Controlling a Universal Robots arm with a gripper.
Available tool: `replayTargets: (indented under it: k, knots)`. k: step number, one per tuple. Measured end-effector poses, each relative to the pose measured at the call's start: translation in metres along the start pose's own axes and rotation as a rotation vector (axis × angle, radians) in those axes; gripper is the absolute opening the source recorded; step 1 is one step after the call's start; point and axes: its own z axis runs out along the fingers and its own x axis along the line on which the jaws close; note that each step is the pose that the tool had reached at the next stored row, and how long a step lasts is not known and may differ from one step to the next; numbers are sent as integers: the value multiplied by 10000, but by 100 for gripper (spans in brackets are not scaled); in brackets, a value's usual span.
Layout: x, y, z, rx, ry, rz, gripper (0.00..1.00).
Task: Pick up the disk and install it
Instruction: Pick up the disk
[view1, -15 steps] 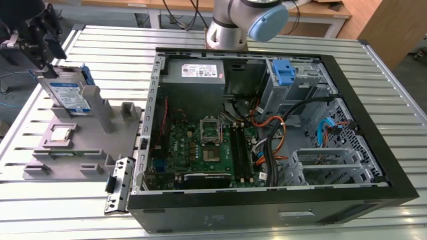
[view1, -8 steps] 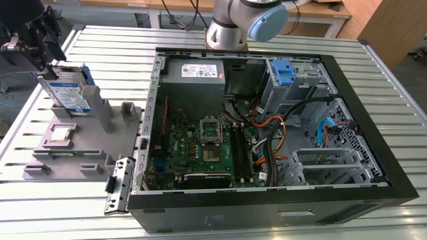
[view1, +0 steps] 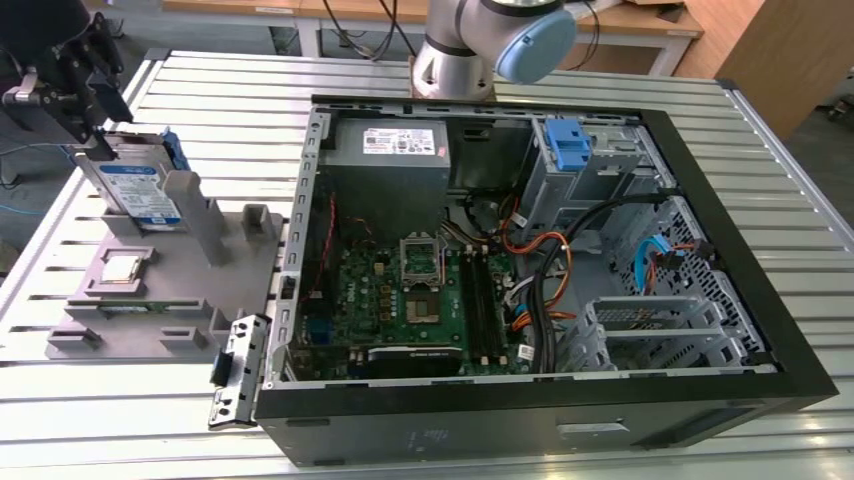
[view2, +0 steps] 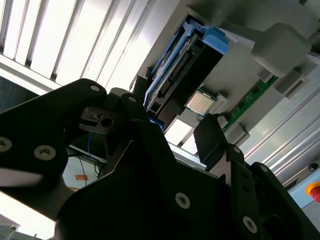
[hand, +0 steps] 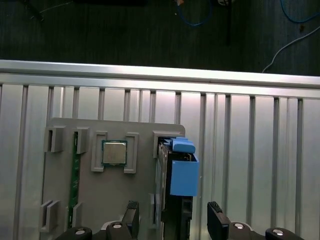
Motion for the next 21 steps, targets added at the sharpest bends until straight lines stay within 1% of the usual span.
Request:
replayTargets:
  k: [2,7,10,16,21]
  knots:
    - [-1,1,4,-57,-4,4,65]
    - [0,0,2,-84,-3,4,65]
    - [0,0,6,-157,-5,6,65]
    - [0,-1,9,-165,-6,7,65]
    - [2,-1,53,-165,-6,7,65]
